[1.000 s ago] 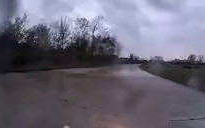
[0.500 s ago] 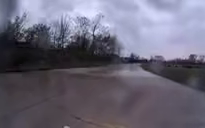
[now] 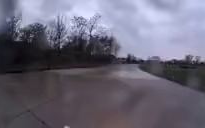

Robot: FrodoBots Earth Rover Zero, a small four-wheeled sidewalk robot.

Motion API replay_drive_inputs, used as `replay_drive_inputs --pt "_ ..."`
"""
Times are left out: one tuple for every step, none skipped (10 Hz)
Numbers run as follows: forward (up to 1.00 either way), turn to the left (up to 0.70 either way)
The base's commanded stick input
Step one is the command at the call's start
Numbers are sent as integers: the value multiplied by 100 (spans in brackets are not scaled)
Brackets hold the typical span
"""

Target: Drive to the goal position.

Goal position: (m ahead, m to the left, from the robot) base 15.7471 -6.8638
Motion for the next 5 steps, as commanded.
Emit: replay_drive_inputs --pt "70 -35" --pt "70 -35" --pt "70 -35" --pt "70 -35" --pt "70 -35"
